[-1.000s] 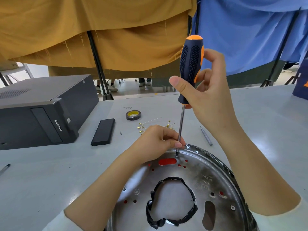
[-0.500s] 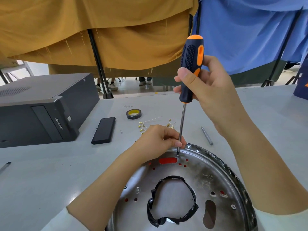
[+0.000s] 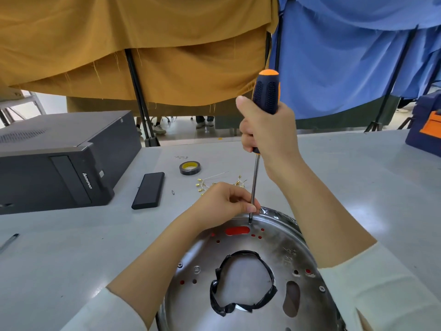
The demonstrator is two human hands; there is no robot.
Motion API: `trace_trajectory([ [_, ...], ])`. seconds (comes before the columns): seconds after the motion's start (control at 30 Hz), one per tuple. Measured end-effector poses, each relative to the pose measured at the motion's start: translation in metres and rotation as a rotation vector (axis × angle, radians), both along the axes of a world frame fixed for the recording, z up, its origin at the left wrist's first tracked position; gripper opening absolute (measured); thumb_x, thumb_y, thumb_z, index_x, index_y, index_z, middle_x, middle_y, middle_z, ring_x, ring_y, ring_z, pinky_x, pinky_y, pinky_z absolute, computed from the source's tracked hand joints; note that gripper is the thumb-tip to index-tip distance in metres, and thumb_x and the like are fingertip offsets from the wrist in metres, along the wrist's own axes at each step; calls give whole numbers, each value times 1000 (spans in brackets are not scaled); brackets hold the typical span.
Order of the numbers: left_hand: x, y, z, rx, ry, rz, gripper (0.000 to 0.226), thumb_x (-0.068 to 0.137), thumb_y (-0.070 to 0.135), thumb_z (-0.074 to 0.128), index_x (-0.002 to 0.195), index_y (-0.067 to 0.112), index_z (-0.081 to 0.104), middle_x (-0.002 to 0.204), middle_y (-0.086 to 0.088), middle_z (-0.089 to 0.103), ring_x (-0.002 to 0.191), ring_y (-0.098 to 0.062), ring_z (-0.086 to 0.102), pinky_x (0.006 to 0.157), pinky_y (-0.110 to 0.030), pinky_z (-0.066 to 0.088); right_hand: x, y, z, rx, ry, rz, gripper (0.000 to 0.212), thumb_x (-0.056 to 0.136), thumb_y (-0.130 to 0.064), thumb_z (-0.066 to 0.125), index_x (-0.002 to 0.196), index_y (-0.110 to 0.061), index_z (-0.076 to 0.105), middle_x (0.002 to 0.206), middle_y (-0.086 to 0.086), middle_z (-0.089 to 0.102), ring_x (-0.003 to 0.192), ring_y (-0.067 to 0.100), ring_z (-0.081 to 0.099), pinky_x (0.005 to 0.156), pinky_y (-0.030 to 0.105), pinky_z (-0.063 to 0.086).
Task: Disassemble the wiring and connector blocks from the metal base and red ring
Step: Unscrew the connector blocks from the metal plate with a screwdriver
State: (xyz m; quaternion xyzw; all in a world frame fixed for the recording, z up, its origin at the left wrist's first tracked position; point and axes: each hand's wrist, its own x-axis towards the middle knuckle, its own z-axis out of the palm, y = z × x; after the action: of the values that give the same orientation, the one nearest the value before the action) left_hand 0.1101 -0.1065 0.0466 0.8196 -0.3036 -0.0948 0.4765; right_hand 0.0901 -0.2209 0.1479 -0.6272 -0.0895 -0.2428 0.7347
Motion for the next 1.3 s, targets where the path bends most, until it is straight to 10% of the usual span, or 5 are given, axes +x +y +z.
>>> trace_trajectory([
  [0.2, 1, 0, -1, -9, -25, 20, 19, 81, 14, 72, 70, 30, 70, 89, -6, 73, 91, -25, 66, 90, -42, 50, 7, -11, -1, -3, 26, 295, 32, 88, -12, 58, 68, -20, 33, 51, -3, 29, 38, 12, 21, 40, 20, 25],
  [0.47, 6, -2, -4, 3, -16, 21, 16, 78, 17, 74, 70, 31, 71, 81, 6, 73, 84, -17, 68, 89, -41, 51, 3, 9, -13, -15, -143, -331, 29, 86, -32, 68, 85, -23, 41, 76, -4, 47, 65, 18, 49, 63, 33, 48],
  [0.73, 4, 2, -5, -19, -32, -16, 12, 79, 16, 75, 76, 27, 69, 83, -4, 72, 87, -19, 67, 90, -43, 51, 9, -8, -3, 20, 8, 335, 32, 89, -25, 65, 75, -18, 37, 54, -4, 32, 40, 11, 23, 41, 20, 20],
  [0.9, 2, 2, -3, -4, -11, -22, 28, 80, 15, 73, 65, 39, 70, 93, -7, 73, 93, -22, 67, 92, -44, 49, 5, -5, -16, -11, -172, 199, 27, 89, -25, 63, 88, -14, 39, 59, -3, 43, 42, 15, 34, 41, 24, 33],
  [1.3, 7, 5, -6, 20, -6, -67, 29, 72, -9, 70, 84, 18, 69, 86, 8, 72, 79, -2, 66, 77, -14, 50, 0, 7, -20, 64, -237, 166, 19, 91, -31, 51, 96, -13, 44, 65, -3, 47, 42, 10, 33, 39, 20, 31],
])
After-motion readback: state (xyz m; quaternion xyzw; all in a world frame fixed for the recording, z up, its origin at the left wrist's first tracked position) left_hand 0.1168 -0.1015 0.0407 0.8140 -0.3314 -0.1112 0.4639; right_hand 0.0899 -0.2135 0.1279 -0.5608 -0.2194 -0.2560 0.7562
